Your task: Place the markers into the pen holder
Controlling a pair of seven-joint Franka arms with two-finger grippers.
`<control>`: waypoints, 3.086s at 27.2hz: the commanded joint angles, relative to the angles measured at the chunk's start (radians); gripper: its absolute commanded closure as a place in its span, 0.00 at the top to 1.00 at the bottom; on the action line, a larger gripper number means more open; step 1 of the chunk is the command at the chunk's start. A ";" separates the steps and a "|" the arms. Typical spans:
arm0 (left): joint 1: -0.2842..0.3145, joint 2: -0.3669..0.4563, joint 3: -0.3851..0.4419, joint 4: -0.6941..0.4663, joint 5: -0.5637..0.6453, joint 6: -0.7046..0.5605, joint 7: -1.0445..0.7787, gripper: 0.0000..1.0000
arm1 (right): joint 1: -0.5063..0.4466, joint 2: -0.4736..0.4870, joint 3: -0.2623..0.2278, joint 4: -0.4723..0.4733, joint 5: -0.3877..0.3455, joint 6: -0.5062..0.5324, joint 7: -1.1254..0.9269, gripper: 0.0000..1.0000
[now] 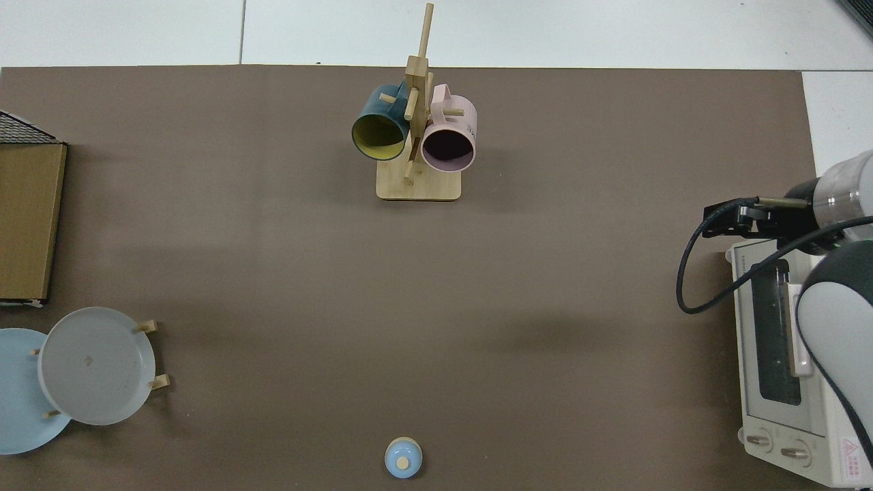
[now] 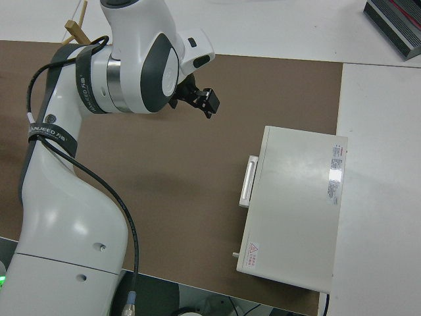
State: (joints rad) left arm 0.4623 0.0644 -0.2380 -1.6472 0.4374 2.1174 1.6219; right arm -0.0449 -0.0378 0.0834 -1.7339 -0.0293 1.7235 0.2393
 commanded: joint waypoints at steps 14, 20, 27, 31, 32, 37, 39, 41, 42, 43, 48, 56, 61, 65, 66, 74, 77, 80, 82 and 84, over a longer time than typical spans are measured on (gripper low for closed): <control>-0.002 -0.035 -0.144 0.004 -0.258 -0.278 -0.914 1.00 | -0.020 -0.016 0.013 -0.015 0.008 0.007 -0.022 1.00; -0.002 -0.051 -0.208 0.006 -0.313 -0.323 -1.171 1.00 | -0.020 -0.016 0.013 -0.015 0.008 0.007 -0.022 1.00; -0.002 -0.058 -0.259 0.007 -0.371 -0.369 -1.376 1.00 | -0.020 -0.016 0.013 -0.015 0.008 0.007 -0.022 1.00; -0.004 -0.067 -0.261 0.006 -0.391 -0.393 -1.396 1.00 | -0.020 -0.016 0.013 -0.015 0.008 0.007 -0.022 1.00; -0.004 -0.069 -0.261 0.006 -0.398 -0.396 -1.406 1.00 | -0.020 -0.016 0.013 -0.015 0.008 0.007 -0.022 1.00; -0.004 -0.072 -0.262 0.006 -0.413 -0.402 -1.426 1.00 | -0.020 -0.016 0.013 -0.015 0.008 0.007 -0.022 1.00; -0.004 -0.072 -0.265 0.007 -0.413 -0.404 -1.429 1.00 | -0.020 -0.016 0.013 -0.015 0.008 0.007 -0.022 1.00; -0.002 -0.074 -0.274 0.006 -0.413 -0.410 -1.432 1.00 | -0.021 -0.016 0.013 -0.015 0.008 0.007 -0.022 1.00; -0.002 -0.074 -0.277 0.007 -0.413 -0.413 -1.432 1.00 | -0.020 -0.016 0.013 -0.015 0.008 0.007 -0.022 1.00; -0.002 -0.074 -0.276 0.006 -0.414 -0.415 -1.433 1.00 | -0.020 -0.016 0.013 -0.015 0.008 0.007 -0.022 1.00; -0.083 -0.074 -0.199 0.006 -0.416 -0.425 -1.450 1.00 | -0.020 -0.016 0.013 -0.015 0.008 0.007 -0.022 1.00; -0.408 -0.074 0.113 0.006 -0.419 -0.427 -1.504 1.00 | -0.020 -0.016 0.013 -0.015 0.008 0.007 -0.022 1.00; -0.514 -0.072 0.215 0.006 -0.445 -0.424 -1.542 1.00 | -0.020 -0.016 0.013 -0.015 0.008 0.007 -0.022 1.00; -0.534 -0.069 0.224 0.006 -0.456 -0.427 -1.590 1.00 | -0.020 -0.016 0.013 -0.015 0.008 0.007 -0.022 1.00; -0.536 -0.069 0.224 0.006 -0.456 -0.428 -1.593 1.00 | -0.020 -0.016 0.013 -0.015 0.008 0.007 -0.022 1.00; -0.544 -0.074 0.227 0.006 -0.447 -0.428 -1.587 1.00 | -0.020 -0.016 0.013 -0.015 0.008 0.007 -0.022 1.00; -0.544 -0.078 0.230 0.006 -0.447 -0.427 -1.584 1.00 | -0.020 -0.016 0.013 -0.015 0.008 0.007 -0.022 1.00; -0.544 -0.078 0.236 0.006 -0.450 -0.425 -1.581 1.00 | -0.021 -0.016 0.013 -0.015 0.008 0.007 -0.022 1.00; -0.542 -0.078 0.236 0.006 -0.450 -0.425 -1.579 1.00 | -0.020 -0.016 0.013 -0.015 0.008 0.007 -0.022 1.00; -0.542 -0.080 0.236 0.006 -0.450 -0.425 -1.579 1.00 | -0.020 -0.016 0.013 -0.015 0.008 0.007 -0.022 1.00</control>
State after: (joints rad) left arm -0.0589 -0.0028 -0.0237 -1.6461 -0.0025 1.7090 0.0427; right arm -0.0450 -0.0381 0.0837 -1.7339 -0.0293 1.7235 0.2393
